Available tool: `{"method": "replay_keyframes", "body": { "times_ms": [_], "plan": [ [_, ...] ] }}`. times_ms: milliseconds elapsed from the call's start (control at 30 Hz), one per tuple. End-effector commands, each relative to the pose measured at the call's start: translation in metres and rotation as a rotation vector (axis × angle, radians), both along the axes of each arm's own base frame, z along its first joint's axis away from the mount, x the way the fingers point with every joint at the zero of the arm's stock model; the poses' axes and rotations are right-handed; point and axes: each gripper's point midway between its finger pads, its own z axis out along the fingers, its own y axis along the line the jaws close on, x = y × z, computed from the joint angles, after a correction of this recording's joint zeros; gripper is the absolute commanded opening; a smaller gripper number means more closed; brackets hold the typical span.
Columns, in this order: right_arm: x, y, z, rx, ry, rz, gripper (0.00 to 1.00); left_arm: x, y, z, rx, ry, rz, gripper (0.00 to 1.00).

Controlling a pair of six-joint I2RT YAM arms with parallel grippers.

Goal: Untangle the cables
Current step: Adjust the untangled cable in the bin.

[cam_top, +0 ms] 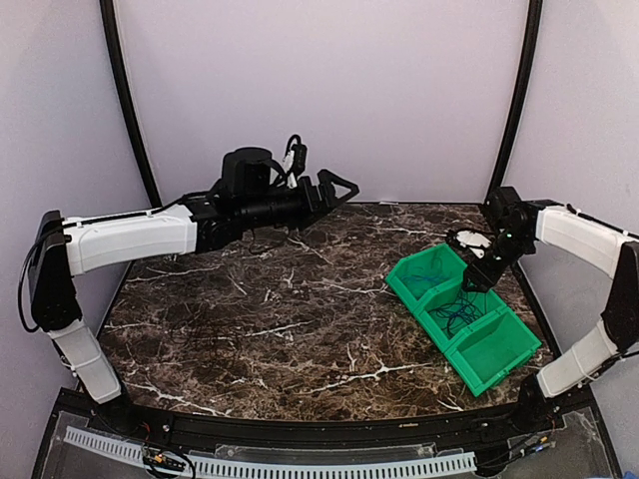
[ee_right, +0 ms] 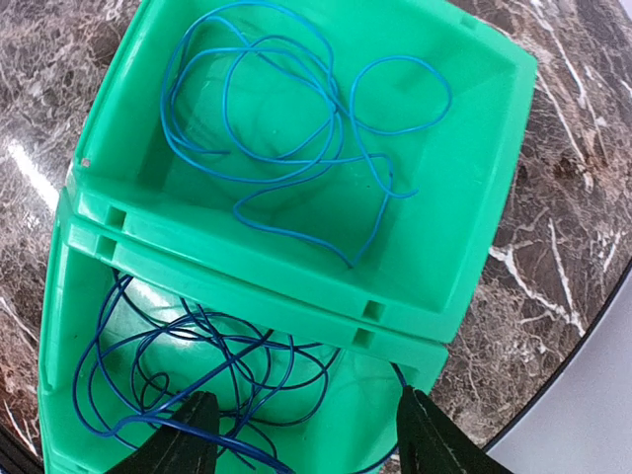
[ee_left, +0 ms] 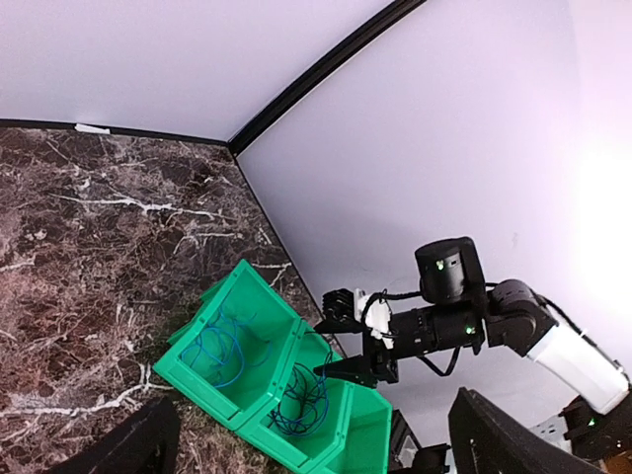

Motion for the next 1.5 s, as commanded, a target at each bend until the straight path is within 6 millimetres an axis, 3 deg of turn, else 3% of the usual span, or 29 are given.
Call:
{"method": "replay_keyframes", "body": {
  "times_ms": [0,133,267,500,700,1100,1233,1367,1400,1433,1467],
  "plan": [
    [0.008,-0.002,0.012,0.007,-0.073,-0.037,0.66,-0.023,0.012,0.048,-0.098,-0.012,-0.107,0.99],
    [0.012,-0.001,0.011,0.015,-0.062,-0.053,0.67,-0.005,0.047,0.096,-0.125,-0.074,0.096,0.99],
    [0.016,0.002,0.009,0.029,-0.052,-0.063,0.68,-0.009,0.051,0.128,-0.16,-0.085,0.102,0.99],
    [0.019,0.003,0.012,0.039,-0.058,-0.075,0.68,-0.02,0.038,0.133,-0.24,-0.03,0.007,0.99],
    [0.018,0.002,0.016,0.036,-0.07,-0.072,0.69,-0.023,0.042,0.14,-0.285,-0.058,0.007,0.99],
    [0.016,-0.001,0.022,0.023,-0.101,-0.072,0.7,-0.03,0.031,0.15,-0.356,-0.082,-0.072,0.99],
    [0.022,0.003,0.038,0.051,-0.14,-0.075,0.7,-0.023,0.029,0.13,-0.286,-0.12,-0.059,0.99],
    [0.032,0.014,0.076,0.13,-0.233,-0.069,0.72,-0.015,0.041,0.069,-0.045,-0.235,-0.018,0.99],
    [0.034,0.017,0.089,0.155,-0.269,-0.065,0.75,-0.009,0.051,0.042,0.034,-0.234,0.039,0.99],
    [0.037,0.021,0.103,0.184,-0.308,-0.058,0.8,-0.01,0.063,0.039,0.101,-0.299,0.065,0.99],
    [0.039,0.027,0.116,0.217,-0.342,-0.043,0.93,-0.004,0.081,0.01,0.194,-0.3,0.144,0.99]
  ]
}}
